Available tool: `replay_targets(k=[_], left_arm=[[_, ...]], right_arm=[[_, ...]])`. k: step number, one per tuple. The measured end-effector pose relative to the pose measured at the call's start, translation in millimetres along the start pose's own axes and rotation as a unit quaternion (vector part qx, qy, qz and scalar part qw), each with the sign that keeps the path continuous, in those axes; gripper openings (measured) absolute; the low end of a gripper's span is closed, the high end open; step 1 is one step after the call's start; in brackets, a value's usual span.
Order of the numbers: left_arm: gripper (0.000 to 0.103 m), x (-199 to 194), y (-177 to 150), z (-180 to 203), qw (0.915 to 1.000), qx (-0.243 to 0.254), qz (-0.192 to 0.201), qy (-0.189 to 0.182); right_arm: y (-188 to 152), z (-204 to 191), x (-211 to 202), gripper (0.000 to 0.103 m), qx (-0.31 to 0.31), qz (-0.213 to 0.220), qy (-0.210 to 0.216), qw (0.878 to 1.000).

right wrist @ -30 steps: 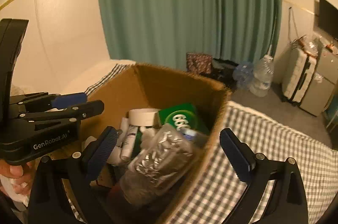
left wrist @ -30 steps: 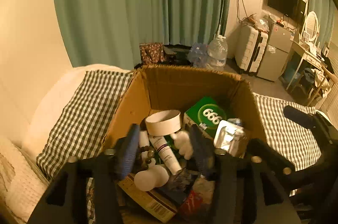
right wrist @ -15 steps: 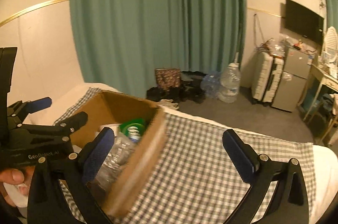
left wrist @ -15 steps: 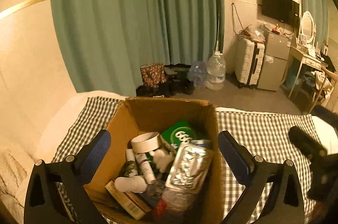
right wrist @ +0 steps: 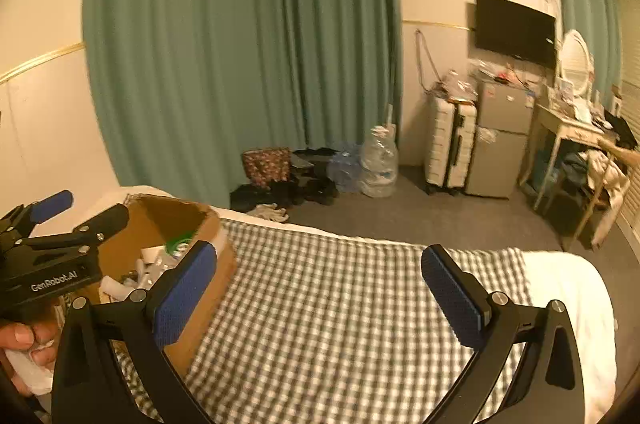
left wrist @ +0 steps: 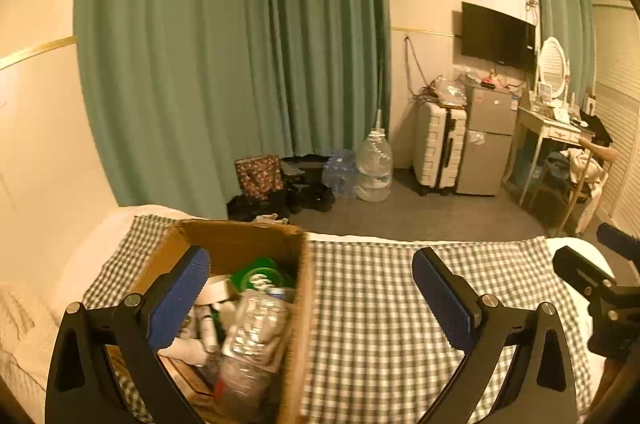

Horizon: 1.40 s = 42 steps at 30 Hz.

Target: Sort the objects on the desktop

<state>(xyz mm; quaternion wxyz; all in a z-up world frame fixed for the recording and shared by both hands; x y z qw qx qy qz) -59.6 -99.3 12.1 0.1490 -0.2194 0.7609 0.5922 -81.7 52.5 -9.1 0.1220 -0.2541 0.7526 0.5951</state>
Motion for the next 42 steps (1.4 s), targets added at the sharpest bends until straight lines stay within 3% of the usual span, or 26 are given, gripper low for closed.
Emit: replay_targets(k=[8, 17, 25, 42], left_arm=[[0.103, -12, 16, 62, 0.9989, 0.022, 0.006, -0.041], [0.103, -17, 9, 114, 0.9967, 0.062, 0.01, -0.051], [0.103, -10, 1, 121, 0.997, 0.056, -0.014, -0.052], [0.103, -14, -8, 117, 0.9969, 0.042, -0.026, -0.062]], right_arm=[[12, 49, -27, 0.103, 0.021, 0.015, -0.019, 0.999], [2, 101, -45, 0.103, 0.016, 0.012, -0.057, 0.998], [-1, 135, -35, 0.103, 0.049, -0.001, -0.063, 0.997], [-18, 124, -33, 0.103, 0.044, -0.016, -0.06, 0.997]])
Point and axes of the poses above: each gripper's, at about its wrist camera, not at the fingertips, and x roughly the way its jaws point, z to its right, y to its top, the point moved 5 cm from there along x, roughly the way its jaws point, and after that the axes turned 14 degrees about x, right-handed, at the moved point
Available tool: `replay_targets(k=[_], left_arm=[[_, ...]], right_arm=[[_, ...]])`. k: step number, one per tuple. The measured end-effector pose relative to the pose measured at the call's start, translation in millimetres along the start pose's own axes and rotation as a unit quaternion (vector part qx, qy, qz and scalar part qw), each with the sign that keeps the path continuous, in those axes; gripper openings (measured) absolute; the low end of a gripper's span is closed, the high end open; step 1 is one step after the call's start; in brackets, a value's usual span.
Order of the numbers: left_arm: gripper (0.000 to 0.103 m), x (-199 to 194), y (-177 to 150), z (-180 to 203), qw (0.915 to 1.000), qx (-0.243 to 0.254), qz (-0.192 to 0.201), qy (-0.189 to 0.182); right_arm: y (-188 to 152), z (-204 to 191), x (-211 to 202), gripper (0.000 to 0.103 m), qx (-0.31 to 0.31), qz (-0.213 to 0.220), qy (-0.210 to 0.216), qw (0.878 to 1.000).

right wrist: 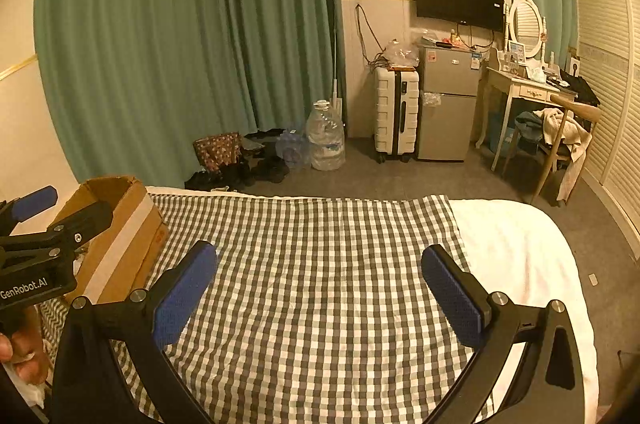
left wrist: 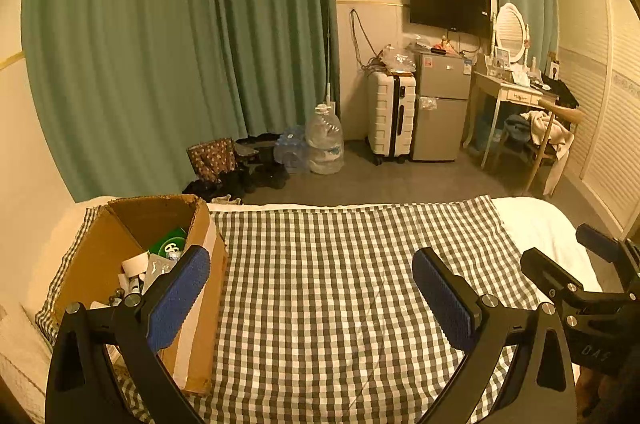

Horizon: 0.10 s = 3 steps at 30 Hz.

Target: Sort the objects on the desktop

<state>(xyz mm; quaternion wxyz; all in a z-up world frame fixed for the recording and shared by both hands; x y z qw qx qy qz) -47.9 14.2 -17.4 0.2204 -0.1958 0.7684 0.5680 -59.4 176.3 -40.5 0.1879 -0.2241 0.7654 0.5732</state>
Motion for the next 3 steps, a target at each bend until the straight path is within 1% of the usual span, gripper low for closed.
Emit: replay_targets(k=[3], left_arm=[[0.103, 0.0, -2.3, -1.6, 1.0, -0.002, -0.004, -0.005]], right_arm=[[-2.5, -4.7, -1.5, 0.103, -0.004, -0.001, 0.001, 1.0]])
Point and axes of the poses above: each gripper's, at about its wrist camera, not at the fingertips, and x roughly the way its jaws point, z to its right, y to its top, the point moved 5 cm from there along x, roughly the way its jaws point, and after that the axes turned 14 degrees about x, right-handed, at the moved point
